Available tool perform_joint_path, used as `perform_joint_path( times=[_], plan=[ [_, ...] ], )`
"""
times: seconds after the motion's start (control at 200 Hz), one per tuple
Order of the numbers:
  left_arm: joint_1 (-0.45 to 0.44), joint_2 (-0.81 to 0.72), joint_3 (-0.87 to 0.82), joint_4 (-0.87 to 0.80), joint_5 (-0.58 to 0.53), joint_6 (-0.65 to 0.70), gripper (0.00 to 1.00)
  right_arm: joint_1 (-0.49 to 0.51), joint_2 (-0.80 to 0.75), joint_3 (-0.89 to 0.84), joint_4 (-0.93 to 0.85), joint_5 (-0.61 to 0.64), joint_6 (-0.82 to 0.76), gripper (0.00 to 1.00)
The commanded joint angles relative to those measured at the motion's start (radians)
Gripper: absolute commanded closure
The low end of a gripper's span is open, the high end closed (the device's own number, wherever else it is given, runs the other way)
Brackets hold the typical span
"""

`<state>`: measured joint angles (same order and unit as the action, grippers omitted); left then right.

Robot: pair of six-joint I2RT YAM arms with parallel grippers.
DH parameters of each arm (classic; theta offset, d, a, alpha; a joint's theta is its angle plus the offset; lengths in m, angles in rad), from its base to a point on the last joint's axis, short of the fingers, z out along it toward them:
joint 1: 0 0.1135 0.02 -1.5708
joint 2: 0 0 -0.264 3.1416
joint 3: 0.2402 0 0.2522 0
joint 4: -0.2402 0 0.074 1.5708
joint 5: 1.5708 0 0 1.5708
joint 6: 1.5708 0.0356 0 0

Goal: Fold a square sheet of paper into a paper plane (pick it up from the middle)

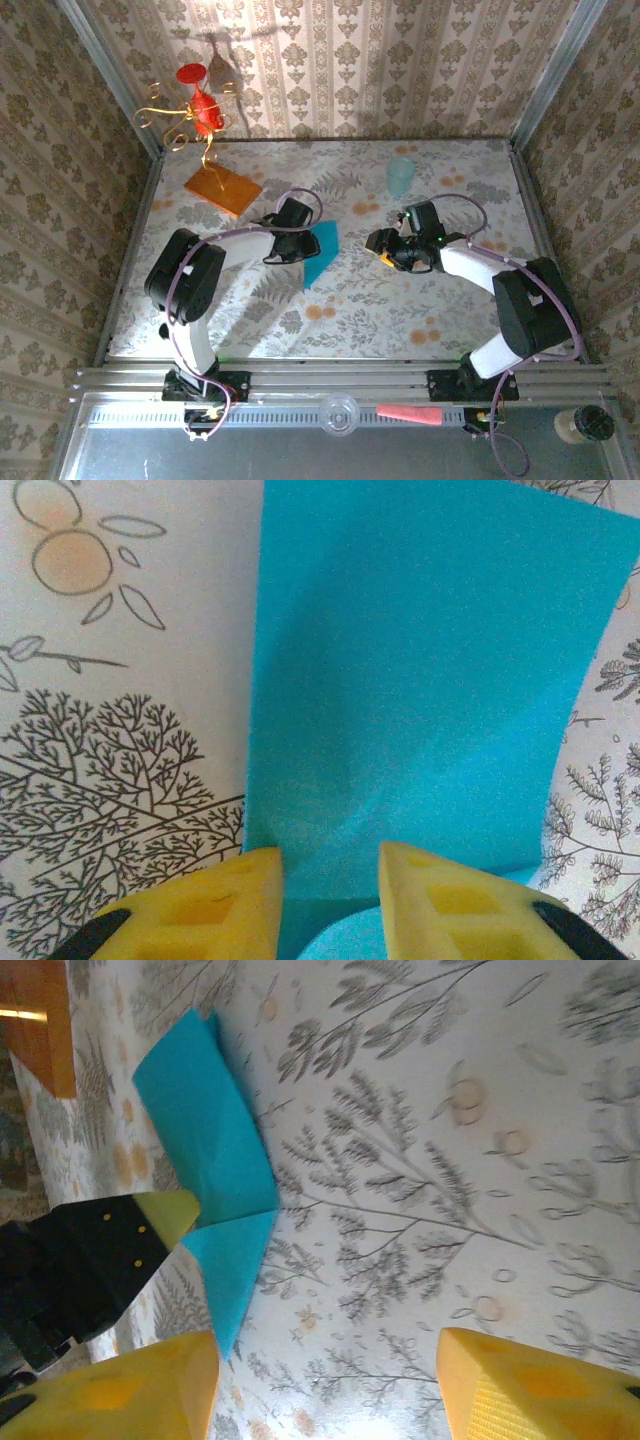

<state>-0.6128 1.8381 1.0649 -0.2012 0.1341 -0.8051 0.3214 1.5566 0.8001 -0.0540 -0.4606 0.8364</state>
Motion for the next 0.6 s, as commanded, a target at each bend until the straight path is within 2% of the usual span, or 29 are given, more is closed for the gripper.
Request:
perform_joint_path(
  times=[0.0, 0.17, 0.36, 0.595],
  plan=[
    [0.014, 0.018, -0.023, 0.014, 0.072, -0.023, 0.67, 0.032, 0.05, 0.052, -0.023, -0.049, -0.012, 0.39],
    [0.018, 0.025, -0.038, 0.038, 0.156, -0.027, 0.68, 0.086, 0.127, 0.114, -0.062, -0.066, -0.027, 0.4],
    [0.018, 0.027, -0.059, 0.055, 0.23, -0.035, 0.68, 0.09, 0.197, 0.142, -0.044, -0.099, -0.002, 0.42],
    [0.022, 0.027, -0.071, 0.048, 0.234, -0.038, 0.7, 0.091, 0.282, 0.181, -0.035, -0.112, 0.016, 0.57]
  ],
)
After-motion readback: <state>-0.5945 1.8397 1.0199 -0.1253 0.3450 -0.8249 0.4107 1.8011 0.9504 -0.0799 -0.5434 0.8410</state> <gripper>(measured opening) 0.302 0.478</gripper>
